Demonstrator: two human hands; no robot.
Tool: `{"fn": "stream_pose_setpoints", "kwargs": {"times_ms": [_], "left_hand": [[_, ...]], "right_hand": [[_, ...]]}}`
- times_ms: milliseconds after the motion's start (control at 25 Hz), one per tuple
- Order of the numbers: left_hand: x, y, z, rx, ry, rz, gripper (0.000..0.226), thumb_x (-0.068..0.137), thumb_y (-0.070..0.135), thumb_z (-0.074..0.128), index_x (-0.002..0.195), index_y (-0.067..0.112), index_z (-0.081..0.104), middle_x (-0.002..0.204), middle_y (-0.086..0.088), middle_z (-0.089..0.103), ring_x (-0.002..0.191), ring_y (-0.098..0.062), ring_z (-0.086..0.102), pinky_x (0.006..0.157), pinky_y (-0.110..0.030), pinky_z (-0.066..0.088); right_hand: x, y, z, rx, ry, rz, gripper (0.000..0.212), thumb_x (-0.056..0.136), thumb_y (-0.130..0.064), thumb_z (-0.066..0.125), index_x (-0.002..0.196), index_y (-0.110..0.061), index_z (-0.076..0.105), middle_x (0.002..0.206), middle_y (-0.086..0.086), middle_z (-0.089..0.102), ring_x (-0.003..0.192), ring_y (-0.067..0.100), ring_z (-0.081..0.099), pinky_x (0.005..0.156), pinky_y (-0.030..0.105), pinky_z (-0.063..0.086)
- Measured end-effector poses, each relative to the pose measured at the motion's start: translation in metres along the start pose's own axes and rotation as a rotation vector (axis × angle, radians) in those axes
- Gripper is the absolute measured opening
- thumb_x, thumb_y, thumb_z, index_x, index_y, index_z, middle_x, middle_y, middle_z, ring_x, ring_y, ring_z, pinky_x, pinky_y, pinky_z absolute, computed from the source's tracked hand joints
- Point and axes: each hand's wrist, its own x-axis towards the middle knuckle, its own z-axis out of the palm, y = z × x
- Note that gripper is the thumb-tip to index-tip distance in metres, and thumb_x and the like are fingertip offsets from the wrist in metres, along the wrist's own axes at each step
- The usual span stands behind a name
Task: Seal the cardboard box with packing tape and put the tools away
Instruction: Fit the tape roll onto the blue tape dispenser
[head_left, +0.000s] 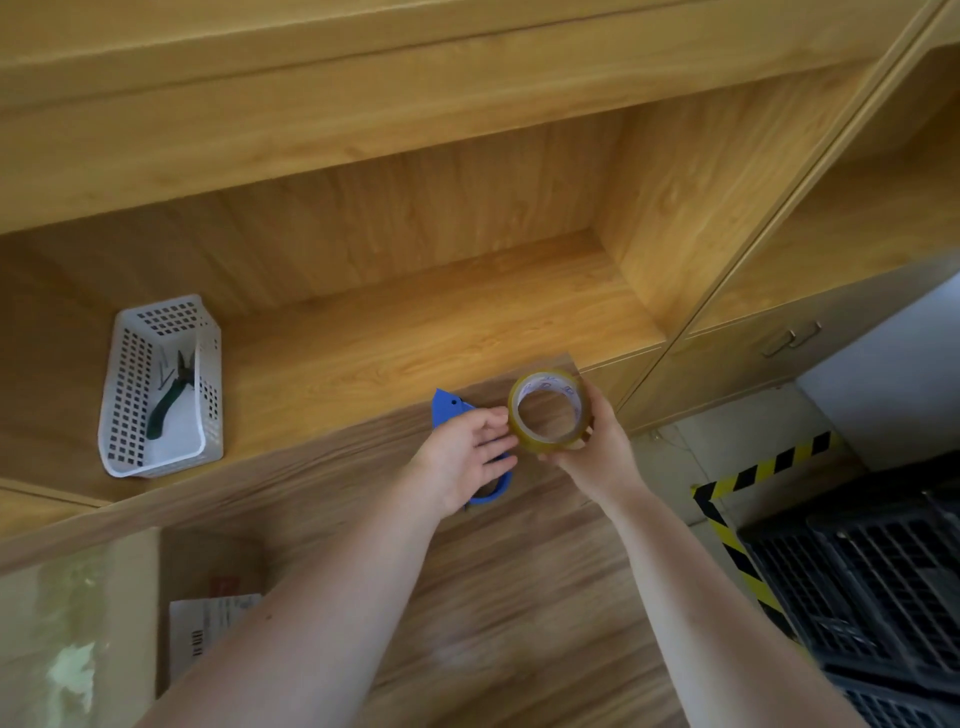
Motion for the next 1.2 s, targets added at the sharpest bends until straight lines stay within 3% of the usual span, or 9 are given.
{"fn": "stream_pose_setpoints", "kwargs": {"times_ms": [80,160,280,560,680,800,960,1040,1200], "left_hand": [[0.003,-0.007,0.002,-0.048,-0.023,-0.022,0.040,0.094,0.009,0.049,0.133,0.003,0.052,0.141,-0.018,0.051,0.130,-0.030,0.050,0.107,-0.048,0.042],[0.004,-0.011,0.004,-0.063,-0.038,-0.032,0.045,0.094,0.009,0.049,0.139,0.007,0.047,0.144,-0.017,0.048,0.132,-0.030,0.047,0.107,-0.049,0.041],[0.009,-0.013,0.007,-0.066,-0.033,-0.029,0.057,0.092,0.007,0.053,0.146,0.015,0.037,0.145,-0.019,0.045,0.133,-0.031,0.046,0.107,-0.052,0.040],[0.018,-0.017,0.018,-0.019,-0.046,-0.045,0.072,0.088,0.005,0.059,0.150,0.022,0.027,0.154,-0.025,0.029,0.141,-0.037,0.034,0.110,-0.054,0.036],[0.021,-0.020,0.020,-0.006,-0.051,-0.047,0.070,0.088,0.004,0.059,0.149,0.022,0.030,0.154,-0.023,0.029,0.141,-0.037,0.032,0.110,-0.054,0.036],[0.019,-0.023,0.020,-0.002,-0.057,-0.046,0.068,0.089,0.004,0.057,0.149,0.021,0.030,0.154,-0.021,0.031,0.141,-0.037,0.033,0.111,-0.054,0.035],[0.015,-0.025,0.017,0.005,-0.064,-0.041,0.065,0.089,0.004,0.057,0.147,0.021,0.033,0.152,-0.019,0.035,0.139,-0.038,0.035,0.110,-0.054,0.036],[0.012,-0.024,0.015,0.012,-0.064,-0.033,0.063,0.089,0.004,0.057,0.145,0.021,0.035,0.151,-0.018,0.037,0.138,-0.038,0.037,0.109,-0.054,0.037],[0.002,-0.024,0.012,0.030,-0.056,-0.014,0.058,0.089,0.005,0.057,0.142,0.022,0.040,0.148,-0.017,0.040,0.135,-0.036,0.041,0.108,-0.054,0.039]], "right_hand": [[-0.002,0.000,-0.001,0.019,0.015,0.019,0.089,0.069,-0.002,0.082,0.142,-0.020,0.034,0.103,-0.022,0.051,0.104,0.006,0.053,0.076,0.005,0.044],[-0.005,0.000,-0.001,0.049,0.012,0.033,0.080,0.071,0.007,0.077,0.138,-0.010,0.037,0.102,-0.011,0.049,0.090,0.000,0.052,0.059,-0.004,0.039],[-0.005,0.008,0.004,0.049,0.017,0.051,0.080,0.070,0.011,0.075,0.137,-0.005,0.035,0.109,-0.003,0.046,0.097,0.008,0.048,0.058,-0.007,0.035],[0.007,0.028,0.006,-0.002,0.018,0.079,0.085,0.068,0.007,0.079,0.138,-0.004,0.034,0.110,-0.004,0.045,0.103,0.008,0.045,0.064,-0.006,0.035],[0.011,0.037,0.007,-0.020,0.008,0.103,0.096,0.069,0.003,0.080,0.146,-0.007,0.024,0.123,-0.002,0.045,0.114,0.006,0.041,0.080,0.001,0.030],[0.012,0.042,0.008,-0.047,0.000,0.128,0.104,0.071,-0.003,0.081,0.150,-0.008,0.015,0.146,0.007,0.041,0.135,0.017,0.039,0.095,0.014,0.028],[0.012,0.049,0.009,-0.080,0.006,0.145,0.113,0.071,-0.012,0.082,0.153,-0.019,0.004,0.156,0.006,0.028,0.143,0.021,0.030,0.113,0.031,0.030],[0.008,0.048,0.007,-0.092,0.017,0.134,0.114,0.071,-0.015,0.082,0.153,-0.023,0.004,0.157,0.007,0.027,0.144,0.022,0.029,0.114,0.042,0.033],[-0.002,0.043,0.006,-0.106,0.033,0.112,0.109,0.071,-0.018,0.081,0.152,-0.022,0.009,0.154,0.005,0.033,0.141,0.020,0.034,0.111,0.038,0.036]]}}
